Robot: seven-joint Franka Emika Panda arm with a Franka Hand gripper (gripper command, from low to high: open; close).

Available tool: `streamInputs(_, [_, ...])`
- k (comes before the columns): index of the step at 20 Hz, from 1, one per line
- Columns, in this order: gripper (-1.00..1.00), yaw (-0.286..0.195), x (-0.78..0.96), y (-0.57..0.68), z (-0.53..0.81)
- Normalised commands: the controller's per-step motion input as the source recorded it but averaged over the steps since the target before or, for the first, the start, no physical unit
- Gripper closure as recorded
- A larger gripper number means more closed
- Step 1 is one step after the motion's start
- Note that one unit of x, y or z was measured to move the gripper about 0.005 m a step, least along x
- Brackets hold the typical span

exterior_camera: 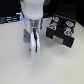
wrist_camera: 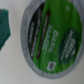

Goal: Open the kcup holder, insert the kcup into the holder, and close the kcup holder

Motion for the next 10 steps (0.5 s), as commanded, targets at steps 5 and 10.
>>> streamInputs(5, [1.0, -0.101, -0.07, -0.06, -0.02])
streamInputs(10, [1.0, -0.058, -0.01, -0.02, -0.01])
